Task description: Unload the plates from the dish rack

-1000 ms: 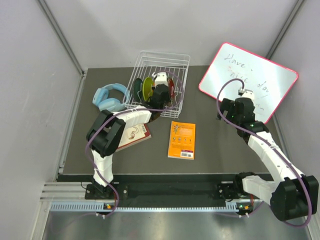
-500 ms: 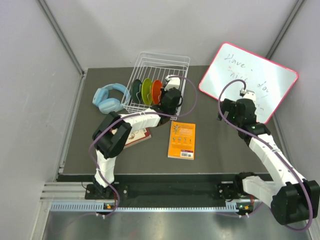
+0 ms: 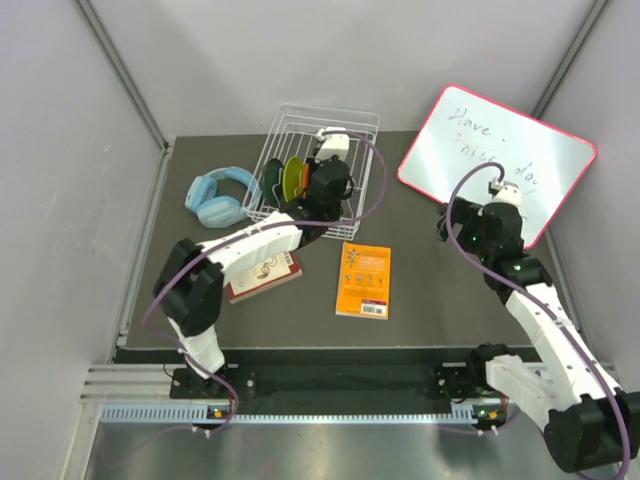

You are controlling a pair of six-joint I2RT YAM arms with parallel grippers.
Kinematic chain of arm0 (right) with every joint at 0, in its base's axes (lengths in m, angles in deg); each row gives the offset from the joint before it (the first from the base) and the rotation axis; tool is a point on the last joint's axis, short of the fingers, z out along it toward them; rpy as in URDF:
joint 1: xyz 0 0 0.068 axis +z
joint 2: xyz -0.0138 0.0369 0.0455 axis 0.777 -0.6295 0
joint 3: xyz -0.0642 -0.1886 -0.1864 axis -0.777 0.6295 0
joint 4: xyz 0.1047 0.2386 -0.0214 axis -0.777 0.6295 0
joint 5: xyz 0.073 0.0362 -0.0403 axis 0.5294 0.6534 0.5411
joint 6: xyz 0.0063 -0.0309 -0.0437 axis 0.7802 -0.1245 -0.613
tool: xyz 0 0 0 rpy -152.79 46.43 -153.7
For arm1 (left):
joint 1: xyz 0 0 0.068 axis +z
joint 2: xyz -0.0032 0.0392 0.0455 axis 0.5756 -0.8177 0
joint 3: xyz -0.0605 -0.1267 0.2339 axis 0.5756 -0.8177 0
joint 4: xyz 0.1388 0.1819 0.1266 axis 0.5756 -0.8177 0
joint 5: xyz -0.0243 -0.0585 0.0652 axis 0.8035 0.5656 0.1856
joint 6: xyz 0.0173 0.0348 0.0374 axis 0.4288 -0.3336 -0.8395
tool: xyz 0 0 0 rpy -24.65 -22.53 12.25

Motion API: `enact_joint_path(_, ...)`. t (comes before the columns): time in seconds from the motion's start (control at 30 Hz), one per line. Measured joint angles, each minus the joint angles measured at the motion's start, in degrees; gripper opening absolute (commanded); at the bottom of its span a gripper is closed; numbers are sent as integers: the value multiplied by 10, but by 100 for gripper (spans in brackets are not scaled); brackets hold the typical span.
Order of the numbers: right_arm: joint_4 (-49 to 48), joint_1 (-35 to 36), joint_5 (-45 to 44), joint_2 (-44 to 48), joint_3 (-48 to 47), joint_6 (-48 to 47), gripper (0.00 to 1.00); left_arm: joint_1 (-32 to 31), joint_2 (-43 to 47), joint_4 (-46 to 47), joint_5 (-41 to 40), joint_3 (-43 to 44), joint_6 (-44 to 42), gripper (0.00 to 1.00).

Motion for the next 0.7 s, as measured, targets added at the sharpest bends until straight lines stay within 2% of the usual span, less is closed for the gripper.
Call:
enact_joint_path(0.17,-11,0,53,24,15,10,100,3,104,-65,56,-6,60,0)
enact_joint_path(0.37,-85,0,168,37,67,52,100,4,208,-83,229,-95,192,0)
enact_joint_path(0.47,-138,1,226,37,95,82,100,4,204,-90,321,-147,256,0)
enact_joint_path(0.7,-223,12,284,40,120,125,100,2,183,-99,419,-208,328,0)
